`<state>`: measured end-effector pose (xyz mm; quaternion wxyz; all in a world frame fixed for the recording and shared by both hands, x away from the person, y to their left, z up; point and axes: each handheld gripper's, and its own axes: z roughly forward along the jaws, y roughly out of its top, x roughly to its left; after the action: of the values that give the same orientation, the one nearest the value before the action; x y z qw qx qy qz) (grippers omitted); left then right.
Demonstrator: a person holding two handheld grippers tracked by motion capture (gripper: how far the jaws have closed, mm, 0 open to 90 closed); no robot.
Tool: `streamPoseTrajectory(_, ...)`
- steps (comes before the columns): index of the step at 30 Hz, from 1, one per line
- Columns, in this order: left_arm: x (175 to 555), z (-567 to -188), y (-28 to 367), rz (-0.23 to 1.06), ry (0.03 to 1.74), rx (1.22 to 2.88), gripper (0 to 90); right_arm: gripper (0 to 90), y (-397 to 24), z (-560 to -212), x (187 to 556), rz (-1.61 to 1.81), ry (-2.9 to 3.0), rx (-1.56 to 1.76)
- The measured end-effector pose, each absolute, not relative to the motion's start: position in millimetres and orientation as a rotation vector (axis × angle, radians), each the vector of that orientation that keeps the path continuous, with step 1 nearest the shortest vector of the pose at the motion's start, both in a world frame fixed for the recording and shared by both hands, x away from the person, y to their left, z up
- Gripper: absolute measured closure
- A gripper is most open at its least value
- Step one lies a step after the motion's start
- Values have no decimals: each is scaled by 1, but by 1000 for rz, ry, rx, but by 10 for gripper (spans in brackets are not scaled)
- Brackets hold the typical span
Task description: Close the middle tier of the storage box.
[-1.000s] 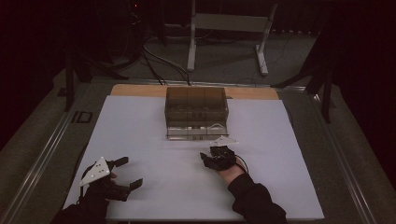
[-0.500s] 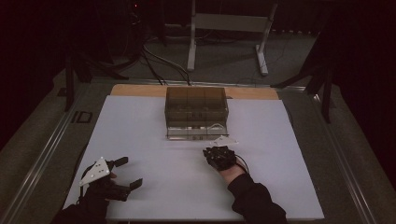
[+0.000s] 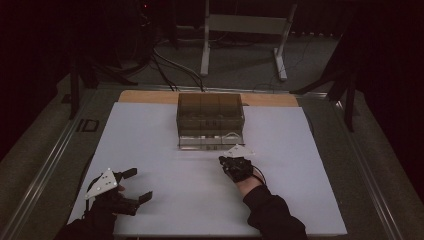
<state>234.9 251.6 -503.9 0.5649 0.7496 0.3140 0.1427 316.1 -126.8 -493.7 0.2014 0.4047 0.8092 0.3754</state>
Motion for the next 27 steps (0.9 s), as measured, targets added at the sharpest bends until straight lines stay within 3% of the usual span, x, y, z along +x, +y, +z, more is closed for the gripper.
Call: streamPoseTrajectory(27,234,-504,253,338,740,1760,10,900,-123,-496,334,1057,2183,1119)
